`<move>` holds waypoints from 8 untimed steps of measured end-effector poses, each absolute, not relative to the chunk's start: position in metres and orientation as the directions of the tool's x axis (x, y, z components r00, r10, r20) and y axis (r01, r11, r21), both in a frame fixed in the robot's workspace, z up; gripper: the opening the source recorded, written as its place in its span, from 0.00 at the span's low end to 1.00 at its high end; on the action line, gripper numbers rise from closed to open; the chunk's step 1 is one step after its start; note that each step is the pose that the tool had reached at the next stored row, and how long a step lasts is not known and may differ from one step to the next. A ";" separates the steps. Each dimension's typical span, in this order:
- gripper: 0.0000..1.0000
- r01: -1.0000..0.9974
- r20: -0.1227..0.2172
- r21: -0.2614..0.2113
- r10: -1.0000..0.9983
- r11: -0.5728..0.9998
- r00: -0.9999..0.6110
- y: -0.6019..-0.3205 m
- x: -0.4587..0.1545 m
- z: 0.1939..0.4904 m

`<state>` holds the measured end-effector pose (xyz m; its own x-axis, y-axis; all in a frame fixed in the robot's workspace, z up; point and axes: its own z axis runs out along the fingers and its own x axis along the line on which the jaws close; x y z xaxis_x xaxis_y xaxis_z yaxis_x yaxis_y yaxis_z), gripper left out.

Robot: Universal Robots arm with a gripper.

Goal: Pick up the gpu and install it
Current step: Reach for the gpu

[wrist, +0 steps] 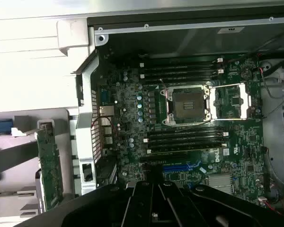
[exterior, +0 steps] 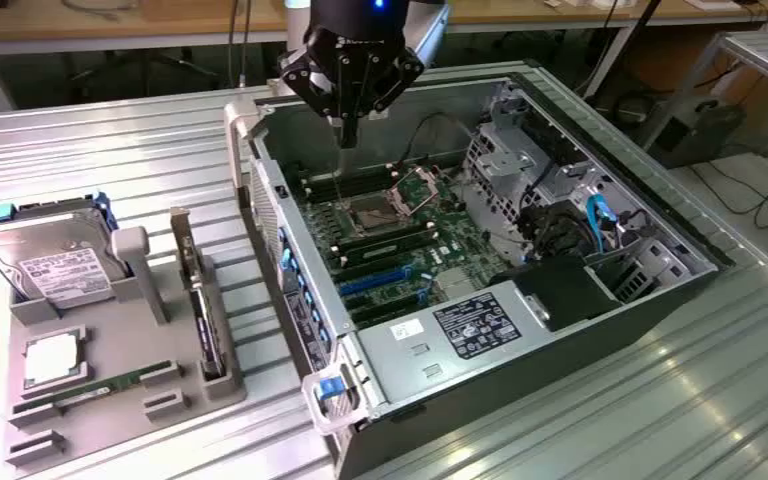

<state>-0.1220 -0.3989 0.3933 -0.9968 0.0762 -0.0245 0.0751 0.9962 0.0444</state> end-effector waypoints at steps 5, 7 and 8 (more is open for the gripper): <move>0.11 0.075 -0.024 0.044 0.076 0.996 -0.997 -0.399 -0.122 0.393; 0.11 0.075 -0.024 0.044 0.076 0.996 -0.997 -0.399 -0.122 0.393; 0.11 0.075 -0.024 0.044 0.076 0.996 -0.997 -0.399 -0.122 0.393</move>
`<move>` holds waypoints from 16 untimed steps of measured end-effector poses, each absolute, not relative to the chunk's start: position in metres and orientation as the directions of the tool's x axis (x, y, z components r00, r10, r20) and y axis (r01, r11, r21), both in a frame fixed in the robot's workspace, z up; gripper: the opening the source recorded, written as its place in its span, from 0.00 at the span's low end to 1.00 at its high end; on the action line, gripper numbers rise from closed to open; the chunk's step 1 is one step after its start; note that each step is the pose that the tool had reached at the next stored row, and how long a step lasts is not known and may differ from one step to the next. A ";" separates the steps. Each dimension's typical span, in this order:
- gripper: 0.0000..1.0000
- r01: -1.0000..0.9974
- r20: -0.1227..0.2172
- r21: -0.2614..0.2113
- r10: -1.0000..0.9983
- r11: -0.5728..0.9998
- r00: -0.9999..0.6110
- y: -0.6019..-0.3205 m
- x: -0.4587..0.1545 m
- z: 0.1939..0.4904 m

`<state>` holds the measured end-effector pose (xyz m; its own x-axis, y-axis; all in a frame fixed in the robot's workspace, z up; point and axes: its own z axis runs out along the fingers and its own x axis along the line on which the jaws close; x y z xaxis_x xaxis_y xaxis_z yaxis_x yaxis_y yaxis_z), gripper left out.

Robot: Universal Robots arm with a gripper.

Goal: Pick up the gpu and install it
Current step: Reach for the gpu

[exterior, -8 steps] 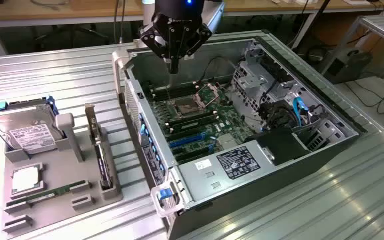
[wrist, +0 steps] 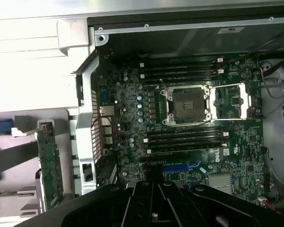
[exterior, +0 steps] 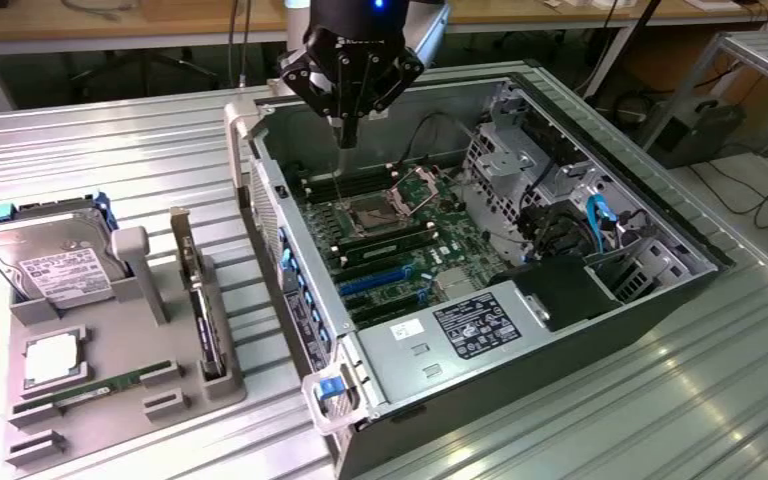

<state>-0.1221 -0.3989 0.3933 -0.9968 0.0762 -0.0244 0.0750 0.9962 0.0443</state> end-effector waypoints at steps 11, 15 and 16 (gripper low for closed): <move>0.11 0.075 -0.025 0.043 0.076 0.996 -0.997 -0.409 -0.142 0.393; 0.11 0.075 -0.025 0.044 0.076 0.996 -0.997 -0.417 -0.156 0.392; 0.11 0.075 -0.025 0.044 0.076 0.996 -0.997 -0.418 -0.159 0.391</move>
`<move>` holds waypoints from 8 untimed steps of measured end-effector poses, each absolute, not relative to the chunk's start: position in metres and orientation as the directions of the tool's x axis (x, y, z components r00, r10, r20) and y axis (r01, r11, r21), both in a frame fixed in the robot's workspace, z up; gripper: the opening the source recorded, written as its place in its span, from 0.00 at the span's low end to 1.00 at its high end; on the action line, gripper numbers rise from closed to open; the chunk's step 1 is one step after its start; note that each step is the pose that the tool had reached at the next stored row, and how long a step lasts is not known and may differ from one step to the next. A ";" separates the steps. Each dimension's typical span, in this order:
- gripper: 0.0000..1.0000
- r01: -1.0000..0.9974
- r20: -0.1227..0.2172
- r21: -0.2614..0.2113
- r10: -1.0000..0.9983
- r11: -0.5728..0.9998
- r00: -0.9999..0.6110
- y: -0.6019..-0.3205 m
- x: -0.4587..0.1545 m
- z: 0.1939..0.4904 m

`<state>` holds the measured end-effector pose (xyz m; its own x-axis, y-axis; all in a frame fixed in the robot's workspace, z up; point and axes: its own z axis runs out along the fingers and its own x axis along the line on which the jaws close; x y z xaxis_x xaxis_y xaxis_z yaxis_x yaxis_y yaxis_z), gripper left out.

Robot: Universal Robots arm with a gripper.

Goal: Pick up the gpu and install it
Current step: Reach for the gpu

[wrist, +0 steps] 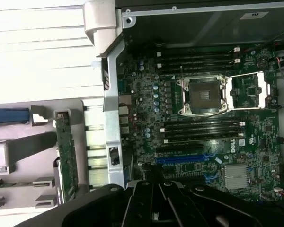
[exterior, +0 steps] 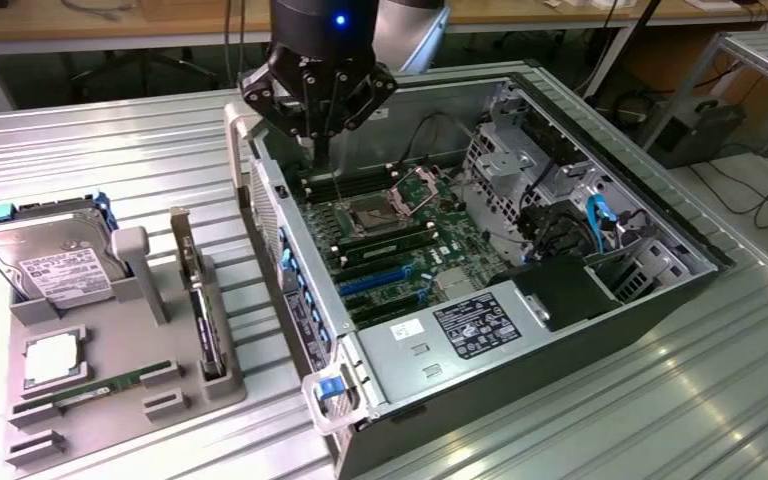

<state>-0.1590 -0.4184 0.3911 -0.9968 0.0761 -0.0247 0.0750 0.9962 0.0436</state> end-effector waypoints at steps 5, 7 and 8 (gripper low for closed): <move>0.11 0.075 -0.025 0.043 0.076 0.996 -0.997 -0.426 -0.177 0.387; 0.11 0.075 -0.025 0.043 0.076 0.996 -0.997 -0.429 -0.184 0.386; 0.11 0.075 -0.025 0.043 0.076 0.996 -0.997 -0.430 -0.188 0.385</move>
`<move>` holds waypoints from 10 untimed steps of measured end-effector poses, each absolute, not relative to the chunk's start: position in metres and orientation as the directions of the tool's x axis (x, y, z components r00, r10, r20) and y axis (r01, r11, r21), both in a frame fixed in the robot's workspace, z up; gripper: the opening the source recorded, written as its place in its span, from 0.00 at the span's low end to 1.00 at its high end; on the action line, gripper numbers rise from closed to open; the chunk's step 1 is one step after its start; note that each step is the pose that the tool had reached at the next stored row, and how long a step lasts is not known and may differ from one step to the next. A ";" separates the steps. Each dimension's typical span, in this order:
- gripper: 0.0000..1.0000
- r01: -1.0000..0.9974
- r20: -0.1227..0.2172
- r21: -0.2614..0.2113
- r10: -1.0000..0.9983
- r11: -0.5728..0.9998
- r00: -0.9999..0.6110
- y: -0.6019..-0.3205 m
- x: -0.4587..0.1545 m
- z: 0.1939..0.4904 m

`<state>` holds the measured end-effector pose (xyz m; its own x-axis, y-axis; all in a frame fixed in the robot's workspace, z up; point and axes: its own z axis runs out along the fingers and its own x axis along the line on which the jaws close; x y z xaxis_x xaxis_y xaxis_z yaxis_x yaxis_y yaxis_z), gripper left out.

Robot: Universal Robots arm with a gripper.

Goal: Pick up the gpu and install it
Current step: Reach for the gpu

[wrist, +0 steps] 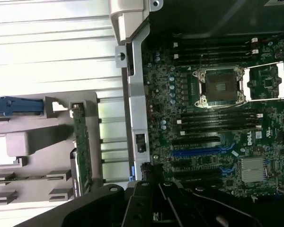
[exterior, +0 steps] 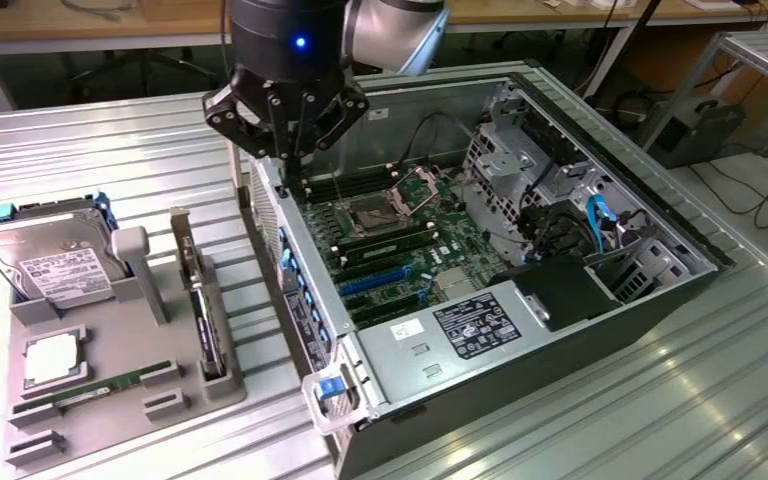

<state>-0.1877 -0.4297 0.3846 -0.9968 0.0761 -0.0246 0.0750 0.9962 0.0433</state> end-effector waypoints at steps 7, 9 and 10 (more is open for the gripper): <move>0.11 0.075 -0.025 0.042 0.076 0.996 -0.997 -0.436 -0.213 0.378; 0.11 0.075 -0.025 0.041 0.076 0.996 -0.997 -0.437 -0.220 0.375; 0.11 0.075 -0.025 0.040 0.076 0.996 -0.997 -0.437 -0.224 0.374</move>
